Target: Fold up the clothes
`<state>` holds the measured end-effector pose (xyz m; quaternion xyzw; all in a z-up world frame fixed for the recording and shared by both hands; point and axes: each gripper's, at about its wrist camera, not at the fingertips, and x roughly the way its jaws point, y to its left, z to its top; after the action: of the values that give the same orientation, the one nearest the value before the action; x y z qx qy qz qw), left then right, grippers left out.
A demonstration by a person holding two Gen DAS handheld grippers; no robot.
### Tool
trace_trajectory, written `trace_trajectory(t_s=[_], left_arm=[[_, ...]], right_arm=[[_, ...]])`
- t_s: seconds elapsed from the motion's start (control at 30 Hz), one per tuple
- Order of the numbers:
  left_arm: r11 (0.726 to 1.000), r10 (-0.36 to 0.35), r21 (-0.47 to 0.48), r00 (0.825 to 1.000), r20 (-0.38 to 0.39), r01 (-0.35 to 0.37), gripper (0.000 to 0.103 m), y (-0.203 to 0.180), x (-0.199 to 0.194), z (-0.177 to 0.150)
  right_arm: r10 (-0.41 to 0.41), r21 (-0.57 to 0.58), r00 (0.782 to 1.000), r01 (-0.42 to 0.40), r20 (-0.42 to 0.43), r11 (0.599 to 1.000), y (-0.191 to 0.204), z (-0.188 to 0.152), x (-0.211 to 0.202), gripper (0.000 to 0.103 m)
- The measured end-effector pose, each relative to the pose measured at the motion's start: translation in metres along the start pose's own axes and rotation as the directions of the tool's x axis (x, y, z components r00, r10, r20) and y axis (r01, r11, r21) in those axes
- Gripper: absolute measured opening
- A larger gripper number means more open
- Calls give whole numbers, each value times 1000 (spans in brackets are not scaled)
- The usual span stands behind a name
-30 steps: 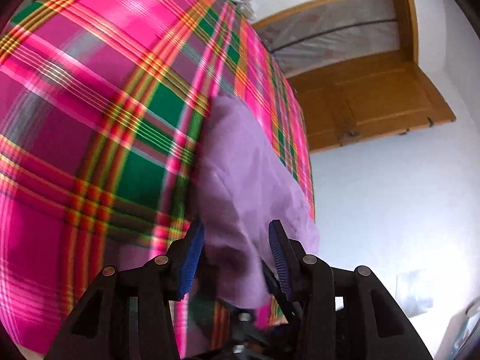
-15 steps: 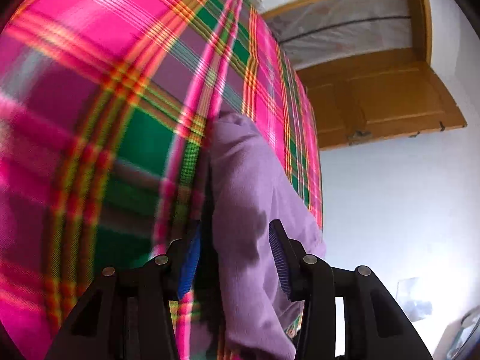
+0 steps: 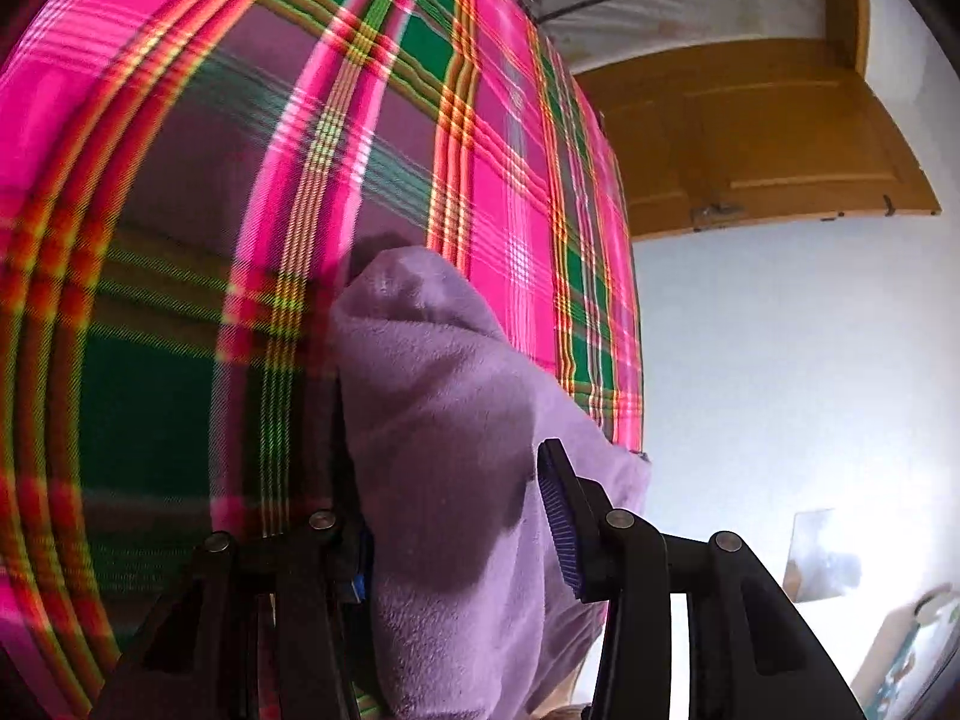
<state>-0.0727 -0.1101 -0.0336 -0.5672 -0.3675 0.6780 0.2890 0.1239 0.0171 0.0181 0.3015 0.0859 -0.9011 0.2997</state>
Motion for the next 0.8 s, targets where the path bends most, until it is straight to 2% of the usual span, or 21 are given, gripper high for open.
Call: trace_trajectory(t_s=[0.1, 0.17, 0.27, 0.53, 0.8], left_arm=[[1000, -14, 20, 1000, -14, 14, 40, 0, 4, 5], [1000, -11, 20, 1000, -9, 11, 24, 3, 4, 9], [1000, -31, 3, 1000, 1, 31, 19, 8, 3, 14], [995, -93, -22, 995, 44, 94, 17, 15, -9, 20], [995, -94, -5, 993, 66, 95, 16, 23, -24, 18]], right_arm=[[4, 5, 1000, -4, -10, 1000, -1, 1, 4, 19], [0, 4, 1000, 0, -14, 1000, -2, 2, 7, 19], [0, 5, 1000, 0, -18, 1000, -2, 2, 9, 19], [-20, -17, 1000, 20, -23, 1000, 8, 6, 10, 18], [-12, -37, 999, 11, -39, 999, 22, 14, 18, 17]])
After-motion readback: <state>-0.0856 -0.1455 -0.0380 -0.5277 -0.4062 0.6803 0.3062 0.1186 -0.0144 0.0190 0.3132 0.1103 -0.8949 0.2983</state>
